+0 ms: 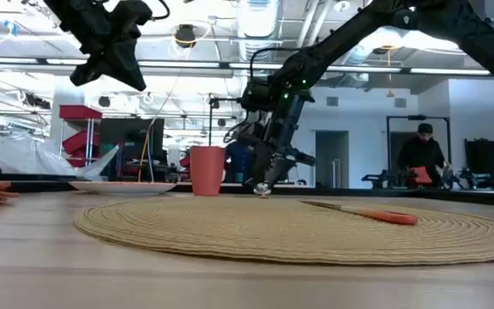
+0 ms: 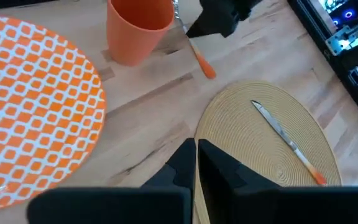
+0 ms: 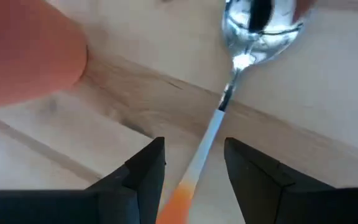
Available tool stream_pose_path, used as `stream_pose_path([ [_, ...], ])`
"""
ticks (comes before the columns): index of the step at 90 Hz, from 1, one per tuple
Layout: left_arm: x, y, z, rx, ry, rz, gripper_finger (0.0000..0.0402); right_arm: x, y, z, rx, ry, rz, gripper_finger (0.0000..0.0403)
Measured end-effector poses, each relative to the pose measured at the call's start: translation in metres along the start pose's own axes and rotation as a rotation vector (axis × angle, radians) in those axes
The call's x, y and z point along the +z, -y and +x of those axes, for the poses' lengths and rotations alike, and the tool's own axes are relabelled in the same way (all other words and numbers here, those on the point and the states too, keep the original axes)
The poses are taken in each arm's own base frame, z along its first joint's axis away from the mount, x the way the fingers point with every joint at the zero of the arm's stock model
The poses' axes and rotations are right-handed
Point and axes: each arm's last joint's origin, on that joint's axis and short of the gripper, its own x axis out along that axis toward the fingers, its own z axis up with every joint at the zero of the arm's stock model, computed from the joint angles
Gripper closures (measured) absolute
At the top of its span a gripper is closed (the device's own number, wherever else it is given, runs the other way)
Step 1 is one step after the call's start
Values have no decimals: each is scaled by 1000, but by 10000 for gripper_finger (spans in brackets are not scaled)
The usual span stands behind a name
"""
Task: Set table place
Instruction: Put the orange spoon on the brown placemat to the right of the table knife
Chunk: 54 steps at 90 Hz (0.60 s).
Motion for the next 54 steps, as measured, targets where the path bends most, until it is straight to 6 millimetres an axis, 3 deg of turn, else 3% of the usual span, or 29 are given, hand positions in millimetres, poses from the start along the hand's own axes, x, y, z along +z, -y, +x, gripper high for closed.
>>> stream_pose_path([
  [27, 2, -3, 0, 21, -1, 26, 402, -2, 2, 6, 45, -113, 54, 301],
  [54, 2, -4, 1, 25, -5, 63, 402, -6, 6, 3, 0, -166, 96, 397],
])
